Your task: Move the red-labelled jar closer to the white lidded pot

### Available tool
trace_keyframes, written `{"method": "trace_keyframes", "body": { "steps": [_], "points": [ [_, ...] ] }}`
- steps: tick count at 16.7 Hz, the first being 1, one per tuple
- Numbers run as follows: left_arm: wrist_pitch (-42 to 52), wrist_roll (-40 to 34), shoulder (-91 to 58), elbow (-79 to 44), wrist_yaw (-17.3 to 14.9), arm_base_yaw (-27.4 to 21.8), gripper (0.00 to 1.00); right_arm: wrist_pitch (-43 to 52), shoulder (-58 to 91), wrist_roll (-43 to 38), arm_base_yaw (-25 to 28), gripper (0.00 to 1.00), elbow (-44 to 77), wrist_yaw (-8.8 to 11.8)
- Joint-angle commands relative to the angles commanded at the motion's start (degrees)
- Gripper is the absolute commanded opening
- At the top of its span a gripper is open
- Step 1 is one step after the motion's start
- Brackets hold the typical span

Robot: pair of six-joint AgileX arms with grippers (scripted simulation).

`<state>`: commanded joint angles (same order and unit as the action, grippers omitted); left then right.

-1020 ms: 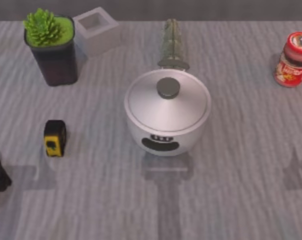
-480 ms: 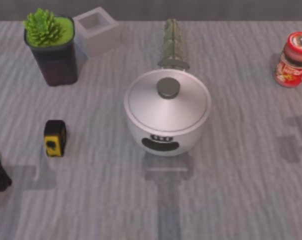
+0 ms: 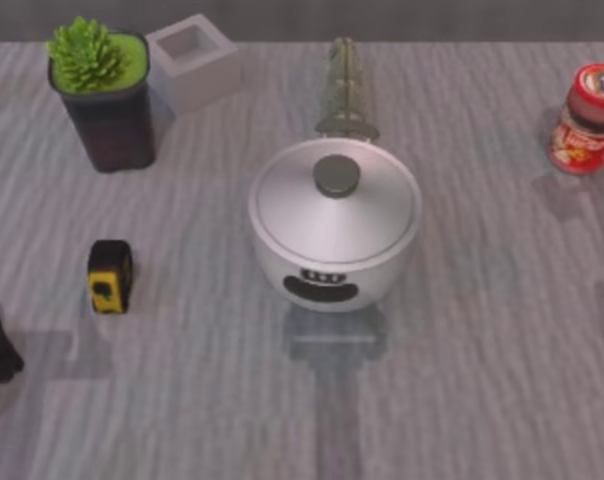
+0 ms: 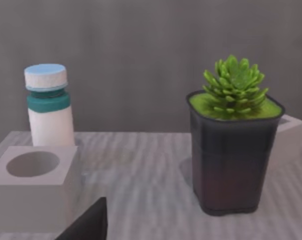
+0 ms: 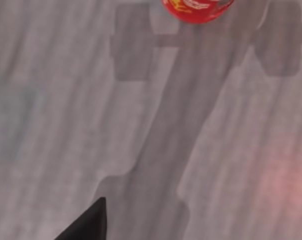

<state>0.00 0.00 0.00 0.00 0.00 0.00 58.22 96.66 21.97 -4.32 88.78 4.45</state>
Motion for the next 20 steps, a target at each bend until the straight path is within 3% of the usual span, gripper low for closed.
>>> {"method": "trace_keyframes", "body": {
  "steps": [6,10,14,20],
  "points": [
    [0.0,0.0,0.0,0.0,0.0,0.0,1.00,12.4,30.1,9.1,0.5,1.00,34.2,3.3],
    [0.0,0.0,0.0,0.0,0.0,0.0,1.00,16.9,44.2,13.6,1.0,1.00,50.7,5.2],
    [0.0,0.0,0.0,0.0,0.0,0.0,1.00,18.7,51.0,15.9,1.3,1.00,58.5,6.1],
    [0.0,0.0,0.0,0.0,0.0,0.0,1.00,18.7,51.4,16.0,0.9,1.00,58.8,6.1]
  ]
}}
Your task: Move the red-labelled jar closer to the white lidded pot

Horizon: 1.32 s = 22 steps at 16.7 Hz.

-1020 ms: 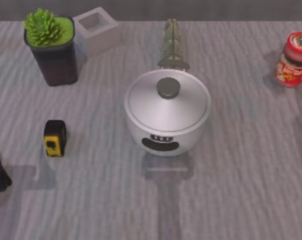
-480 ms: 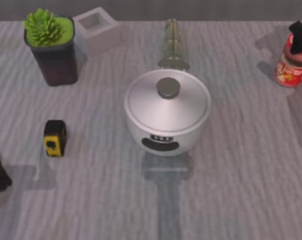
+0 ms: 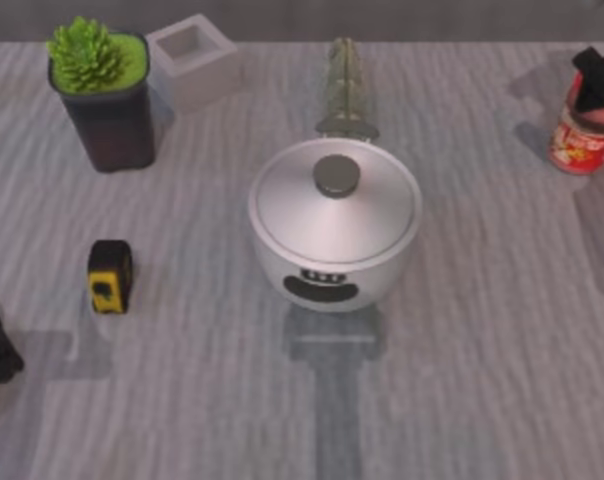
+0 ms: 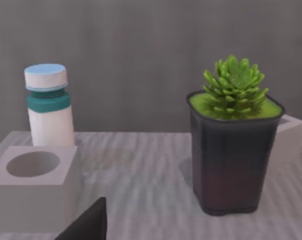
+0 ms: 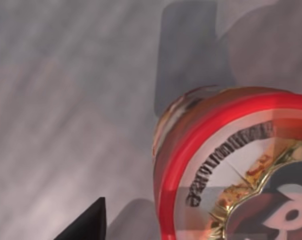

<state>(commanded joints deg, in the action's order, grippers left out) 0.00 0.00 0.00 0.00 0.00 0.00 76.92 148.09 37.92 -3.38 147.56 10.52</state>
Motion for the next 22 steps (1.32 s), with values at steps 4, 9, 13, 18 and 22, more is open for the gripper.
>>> {"method": "trace_keyframes", "body": {
  "steps": [4,9,13,18,22],
  "points": [
    [0.0,0.0,0.0,0.0,0.0,0.0,1.00,-3.5,0.7,-0.3,0.7,1.00,-2.7,0.0],
    [0.0,0.0,0.0,0.0,0.0,0.0,1.00,-9.4,1.8,-1.0,1.4,1.00,-7.3,-0.2],
    [0.0,0.0,0.0,0.0,0.0,0.0,1.00,-9.4,1.8,-1.0,1.4,0.92,-7.3,-0.2],
    [0.0,0.0,0.0,0.0,0.0,0.0,1.00,-9.4,1.8,-1.0,1.4,0.55,-7.3,-0.2],
    [0.0,0.0,0.0,0.0,0.0,0.0,1.00,-9.4,1.8,-1.0,1.4,0.25,-7.3,-0.2]
  ]
}}
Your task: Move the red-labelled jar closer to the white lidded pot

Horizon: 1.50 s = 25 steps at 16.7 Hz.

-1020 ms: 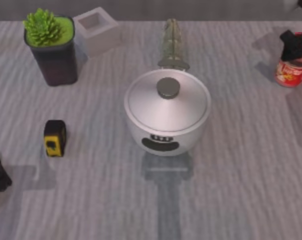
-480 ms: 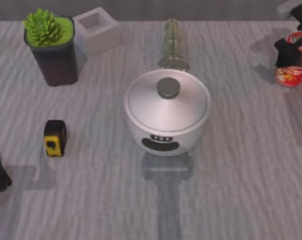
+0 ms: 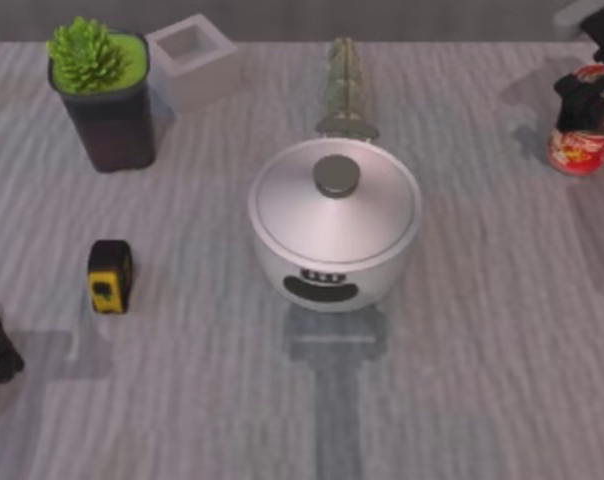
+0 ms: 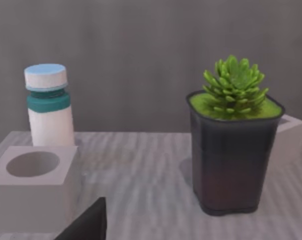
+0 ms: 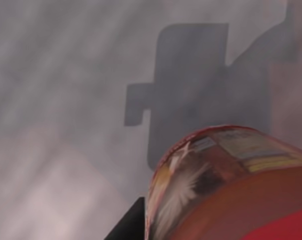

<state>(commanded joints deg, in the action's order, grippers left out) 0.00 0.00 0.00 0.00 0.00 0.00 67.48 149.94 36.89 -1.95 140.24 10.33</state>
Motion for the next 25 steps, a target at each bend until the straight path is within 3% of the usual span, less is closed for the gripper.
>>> {"method": "trace_keyframes", "body": {
  "steps": [3,4,15,25],
  "points": [
    [0.0,0.0,0.0,0.0,0.0,0.0,1.00,0.0,0.0,0.0,0.0,0.02,0.0,0.0],
    [0.0,0.0,0.0,0.0,0.0,0.0,1.00,0.0,0.0,0.0,0.0,0.00,0.0,0.0],
    [0.0,0.0,0.0,0.0,0.0,0.0,1.00,0.0,-2.3,0.0,-0.1,0.00,-2.2,0.1],
    [0.0,0.0,0.0,0.0,0.0,0.0,1.00,0.5,-29.9,0.3,0.2,0.00,-29.4,0.4]
  ]
}}
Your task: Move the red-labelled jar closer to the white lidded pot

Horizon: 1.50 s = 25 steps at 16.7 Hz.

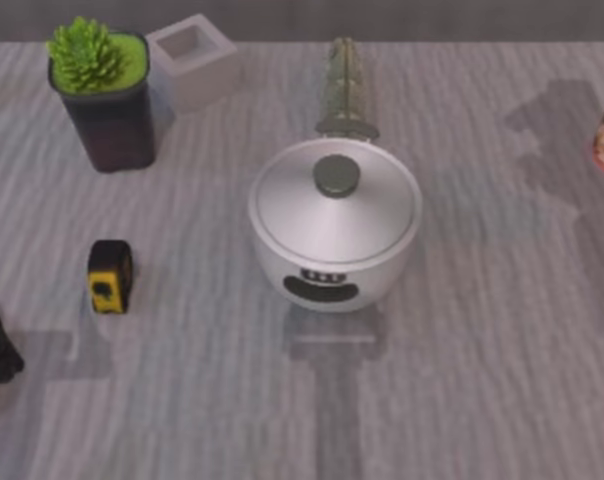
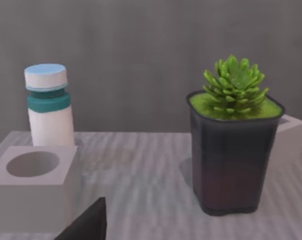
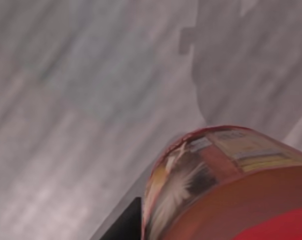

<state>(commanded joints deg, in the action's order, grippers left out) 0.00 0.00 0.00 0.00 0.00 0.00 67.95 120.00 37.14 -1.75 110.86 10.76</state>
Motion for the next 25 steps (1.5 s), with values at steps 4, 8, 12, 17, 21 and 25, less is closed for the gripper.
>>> {"method": "trace_keyframes", "body": {
  "steps": [4,8,12,17,21,25],
  "points": [
    [0.0,0.0,0.0,0.0,0.0,0.0,1.00,0.1,-0.9,0.0,0.0,0.00,-0.9,0.0],
    [0.0,0.0,0.0,0.0,0.0,0.0,1.00,-0.7,-1.0,-2.1,0.7,0.00,-1.5,-0.6],
    [0.0,0.0,0.0,0.0,0.0,0.0,1.00,-4.2,-2.3,-12.4,4.6,0.00,-6.0,-3.6],
    [0.0,0.0,0.0,0.0,0.0,0.0,1.00,-10.8,-5.2,-33.2,11.6,0.00,-14.2,-9.5],
    [0.0,0.0,0.0,0.0,0.0,0.0,1.00,-16.0,-7.6,-48.2,16.9,0.00,-20.7,-13.9],
    [0.0,0.0,0.0,0.0,0.0,0.0,1.00,-18.6,-8.9,-54.7,19.8,0.00,-24.2,-16.1]
  ]
}}
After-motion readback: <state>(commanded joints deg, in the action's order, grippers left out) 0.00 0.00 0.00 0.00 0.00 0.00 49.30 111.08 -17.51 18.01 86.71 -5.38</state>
